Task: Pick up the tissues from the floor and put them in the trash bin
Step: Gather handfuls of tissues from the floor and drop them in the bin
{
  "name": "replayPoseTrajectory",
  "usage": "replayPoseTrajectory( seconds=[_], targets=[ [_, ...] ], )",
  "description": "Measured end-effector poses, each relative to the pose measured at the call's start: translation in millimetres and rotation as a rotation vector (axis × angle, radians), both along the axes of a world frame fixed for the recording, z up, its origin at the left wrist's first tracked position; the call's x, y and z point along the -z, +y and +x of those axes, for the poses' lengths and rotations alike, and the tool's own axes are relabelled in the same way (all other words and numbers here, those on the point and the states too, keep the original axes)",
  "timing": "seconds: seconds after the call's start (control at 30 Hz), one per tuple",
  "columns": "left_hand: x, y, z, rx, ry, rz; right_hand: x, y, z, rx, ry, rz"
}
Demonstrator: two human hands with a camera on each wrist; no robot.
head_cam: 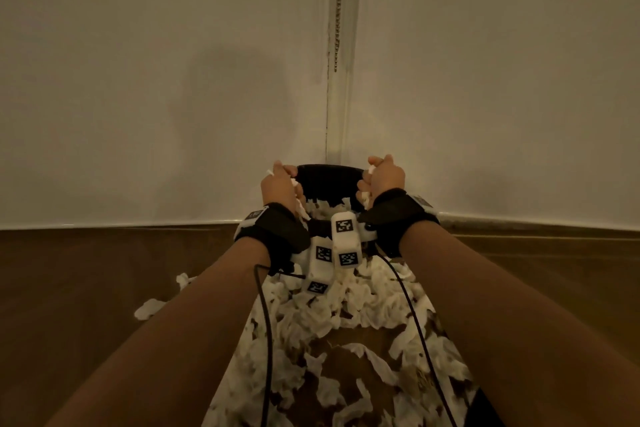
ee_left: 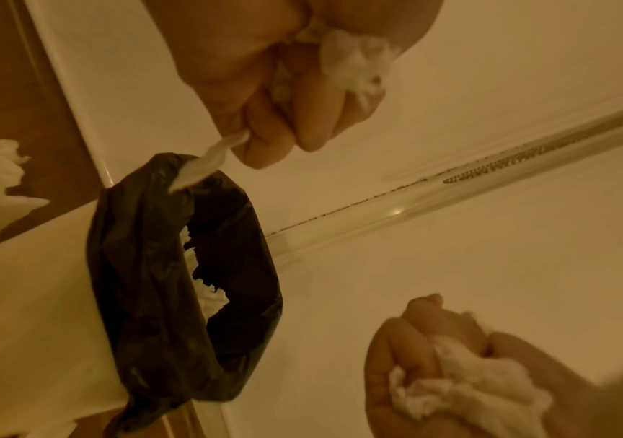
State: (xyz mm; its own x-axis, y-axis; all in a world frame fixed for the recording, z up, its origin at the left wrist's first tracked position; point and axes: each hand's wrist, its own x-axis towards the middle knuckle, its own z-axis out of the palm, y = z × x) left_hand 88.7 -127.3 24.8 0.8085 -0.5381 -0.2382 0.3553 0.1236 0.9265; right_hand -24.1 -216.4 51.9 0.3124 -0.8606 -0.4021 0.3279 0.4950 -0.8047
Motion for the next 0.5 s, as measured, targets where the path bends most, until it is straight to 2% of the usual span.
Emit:
replayPoseTrajectory(
  seconds=[0.07,0.13,0.23,0.33,0.4,0.5],
  targets=[
    [3,-16,13,0.060,-0.082,0.044,12,-21,3,-0.026,0.082,-0.080],
    [5,-29,23,0.189,-0.173,0.130,23,-40,4,-0.100,0.148,-0.147],
    [13,-41,33,0.309,-0.076,0.135,34,-61,8,-0.173,-0.029,-0.072],
    [18,-49,37,0.404,0.109,0.019,38,-63,17,-0.231,-0.161,-0.041],
    [20,-51,36,0.446,0.151,0.016,42,-58,21,-0.281,-0.170,-0.035],
    [24,-51,33,0.411,0.132,0.073,49,-50,22,-0.357,-0.008,-0.072]
  ],
)
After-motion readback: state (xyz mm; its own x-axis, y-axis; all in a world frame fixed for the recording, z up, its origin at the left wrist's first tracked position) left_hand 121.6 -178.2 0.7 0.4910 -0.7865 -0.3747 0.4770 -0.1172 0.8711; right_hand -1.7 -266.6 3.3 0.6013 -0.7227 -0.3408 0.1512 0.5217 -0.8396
